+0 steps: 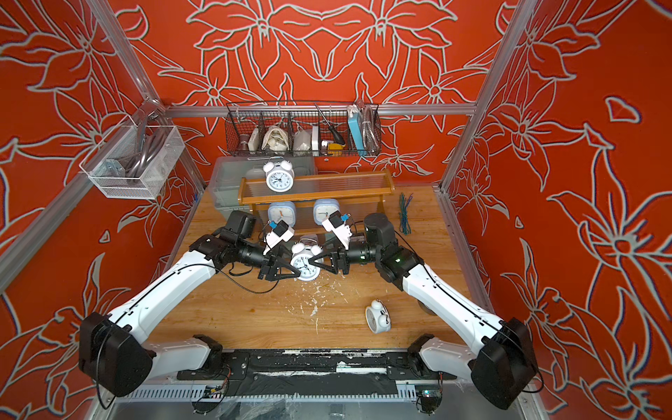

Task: Place the alarm clocks on the shelf by style
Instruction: Pick up the alarm from the center of the board, then place the alarm on the shelf.

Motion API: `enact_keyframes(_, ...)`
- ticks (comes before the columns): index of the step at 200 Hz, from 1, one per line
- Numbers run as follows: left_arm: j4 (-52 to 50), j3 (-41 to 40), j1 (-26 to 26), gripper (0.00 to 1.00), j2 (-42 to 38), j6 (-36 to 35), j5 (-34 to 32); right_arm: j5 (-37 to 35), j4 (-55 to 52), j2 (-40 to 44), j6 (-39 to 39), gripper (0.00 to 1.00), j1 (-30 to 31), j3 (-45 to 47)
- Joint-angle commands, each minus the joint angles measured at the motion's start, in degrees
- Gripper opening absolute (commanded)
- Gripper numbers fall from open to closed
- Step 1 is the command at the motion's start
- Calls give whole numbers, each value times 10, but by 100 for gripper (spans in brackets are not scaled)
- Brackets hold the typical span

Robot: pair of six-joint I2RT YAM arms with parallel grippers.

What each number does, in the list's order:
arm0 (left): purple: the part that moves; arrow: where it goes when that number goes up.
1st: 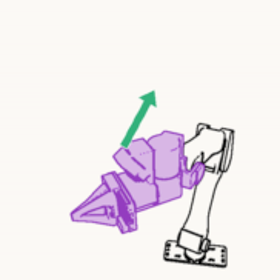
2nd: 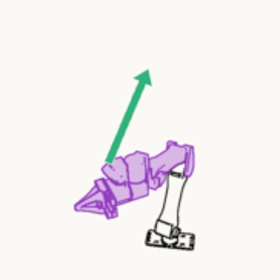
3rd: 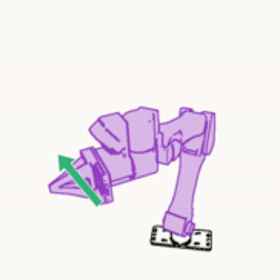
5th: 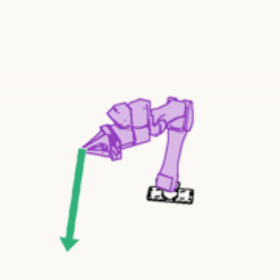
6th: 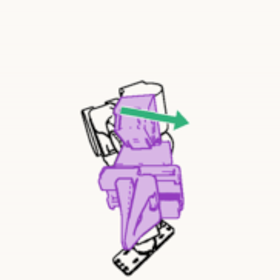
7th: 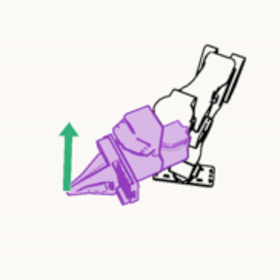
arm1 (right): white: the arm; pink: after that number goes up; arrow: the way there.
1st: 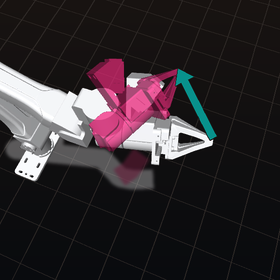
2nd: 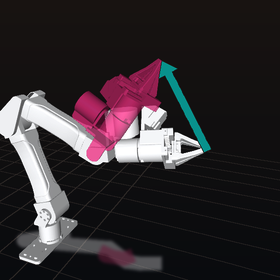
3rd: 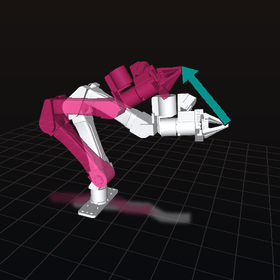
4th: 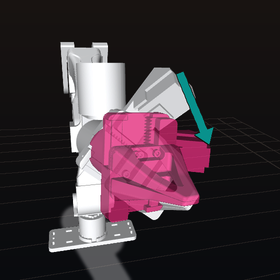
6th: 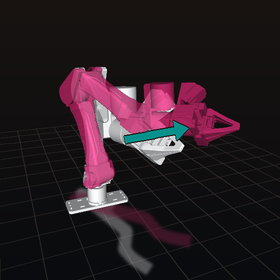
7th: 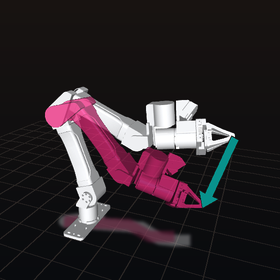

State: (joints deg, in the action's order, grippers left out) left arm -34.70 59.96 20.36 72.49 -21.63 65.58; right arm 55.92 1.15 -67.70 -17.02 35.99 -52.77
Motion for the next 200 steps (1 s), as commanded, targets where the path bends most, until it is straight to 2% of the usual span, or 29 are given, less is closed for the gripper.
enact_keyframes(1, -1, -1, 3, 46, -4, -18, 17, 13, -7, -8, 17, 33, -4, -28)
enact_keyframes(20, -19, 6, 2, 66, -7, -28, 13, 16, -20, -11, 37, 32, -12, -42)
enact_keyframes(50, -59, 18, -7, 76, -13, -46, 12, 23, -46, -16, 65, 30, -48, -77)
enact_keyframes(112, -155, 31, -45, 79, -22, -111, 26, 73, -77, -63, 91, 30, -154, -185)
enact_keyframes(173, -206, 10, -45, 79, -35, -159, 36, 109, -235, -198, 208, 30, -192, -436)
enact_keyframes(200, -206, 0, -45, 79, -35, -164, 44, 139, -242, -261, 236, 30, -206, -523)
